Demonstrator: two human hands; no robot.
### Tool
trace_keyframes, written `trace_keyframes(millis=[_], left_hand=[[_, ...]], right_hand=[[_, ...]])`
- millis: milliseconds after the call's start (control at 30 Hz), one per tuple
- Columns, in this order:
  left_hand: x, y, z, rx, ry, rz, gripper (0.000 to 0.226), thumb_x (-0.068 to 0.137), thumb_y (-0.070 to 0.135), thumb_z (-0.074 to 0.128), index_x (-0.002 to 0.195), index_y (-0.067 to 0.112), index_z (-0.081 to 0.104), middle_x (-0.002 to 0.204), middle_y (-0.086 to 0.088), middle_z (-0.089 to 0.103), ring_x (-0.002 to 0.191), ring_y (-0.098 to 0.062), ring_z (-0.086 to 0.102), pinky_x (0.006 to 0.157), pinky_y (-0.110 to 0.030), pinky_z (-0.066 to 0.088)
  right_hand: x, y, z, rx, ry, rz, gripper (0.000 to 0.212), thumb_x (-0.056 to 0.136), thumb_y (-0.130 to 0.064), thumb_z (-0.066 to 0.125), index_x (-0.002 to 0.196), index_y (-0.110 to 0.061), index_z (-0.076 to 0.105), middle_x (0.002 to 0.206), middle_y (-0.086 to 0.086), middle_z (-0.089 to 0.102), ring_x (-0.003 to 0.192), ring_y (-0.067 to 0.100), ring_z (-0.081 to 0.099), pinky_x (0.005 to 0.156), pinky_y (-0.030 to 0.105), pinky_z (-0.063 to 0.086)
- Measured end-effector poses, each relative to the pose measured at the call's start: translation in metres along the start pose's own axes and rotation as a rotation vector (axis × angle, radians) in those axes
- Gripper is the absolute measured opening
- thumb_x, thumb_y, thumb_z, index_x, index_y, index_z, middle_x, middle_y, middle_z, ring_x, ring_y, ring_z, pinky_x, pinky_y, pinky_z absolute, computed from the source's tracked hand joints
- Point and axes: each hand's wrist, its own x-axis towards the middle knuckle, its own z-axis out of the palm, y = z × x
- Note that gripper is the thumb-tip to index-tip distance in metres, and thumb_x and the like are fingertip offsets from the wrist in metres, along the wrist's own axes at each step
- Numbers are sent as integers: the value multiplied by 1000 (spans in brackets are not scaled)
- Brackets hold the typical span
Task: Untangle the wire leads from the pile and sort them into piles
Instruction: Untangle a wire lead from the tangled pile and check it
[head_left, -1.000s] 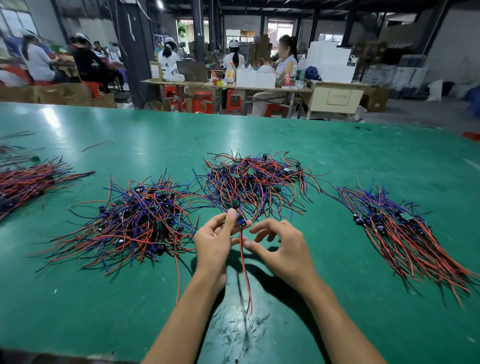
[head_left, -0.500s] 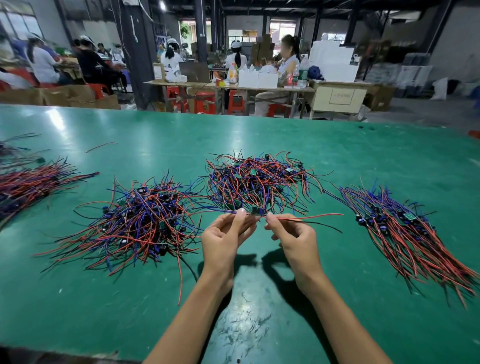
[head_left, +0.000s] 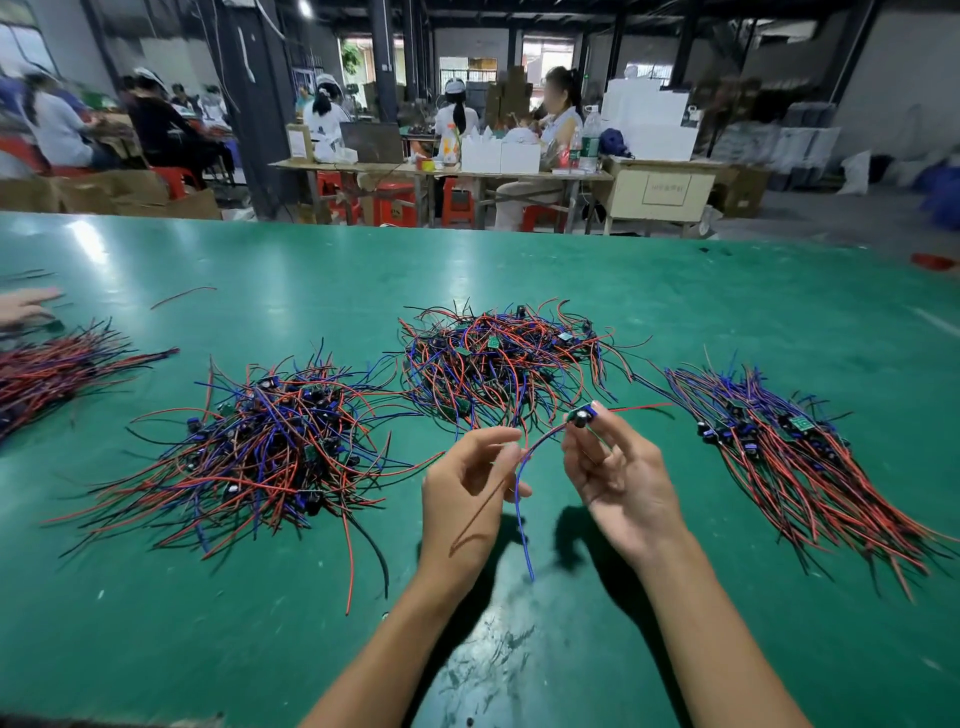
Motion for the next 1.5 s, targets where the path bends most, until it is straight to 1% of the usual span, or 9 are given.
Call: trace_keyframes(millis=[200,367,533,733,900,967,1033,1167,1500], left_hand=[[3,7,-1,-234,14,-252,33,84,32,69,102,5,71,81,-12,76,54,-19,69,54,-22,55],[5,8,-1,-261,-62,-378,49,81,48,66,107,6,73,96,-15,78,75,-25,76,60,-23,59],[1,4,-1,-221,-166,-408,18,93,23,68,99,10,78,100,-17,77,77,-27,76,68,-29,62],[4,3,-2,-196,-90,-425,15,97,11,63,99,3,75,87,-14,76,54,-16,66,54,-21,54],[6,-2,1,-163,-20,-395,11,96,6,63,99,0,72,70,-4,68,41,-7,44,39,-14,33],[6,-4,2,-123,-15,-367,9,95,4,63,97,1,72,66,-3,66,40,-4,40,39,-12,31],[5,-5,3,-75,-31,-329,9,95,3,63,91,2,70,62,-2,64,39,-2,39,39,-12,29],[3,-5,4,-2,-116,-275,16,96,2,62,81,5,65,59,-2,60,38,-3,36,39,-12,26],[-3,-7,6,197,-312,-224,20,95,5,64,78,15,61,56,5,59,50,-8,37,49,-20,28]], right_hand=[[5,3,-7,-187,7,19,12,71,-28,77,62,-20,77,69,1,69,50,7,58,44,14,47],[10,13,-13,-534,23,-135,15,81,-30,78,70,-20,77,73,3,73,55,8,60,50,16,48],[12,27,-16,-808,-12,-354,15,83,-31,83,77,-18,81,76,6,76,59,5,59,54,19,47],[19,36,-19,-899,30,-431,13,81,-39,84,80,-27,80,67,-13,69,50,4,37,51,17,34],[19,42,-13,-909,-7,-448,7,90,-28,76,91,-24,82,92,-5,77,61,15,54,71,35,56],[19,45,-12,-946,-3,-451,11,94,-22,72,89,-23,81,84,-8,77,63,25,59,78,47,61],[16,48,-10,-987,49,-495,11,92,-26,71,84,-26,79,65,-16,69,55,16,56,70,47,62],[12,49,-5,-906,193,-524,17,82,-39,64,80,-27,77,75,-12,74,57,19,68,62,37,60],[25,16,-16,-417,421,-355,18,93,-16,59,82,-16,73,79,-4,73,41,10,47,36,19,34]])
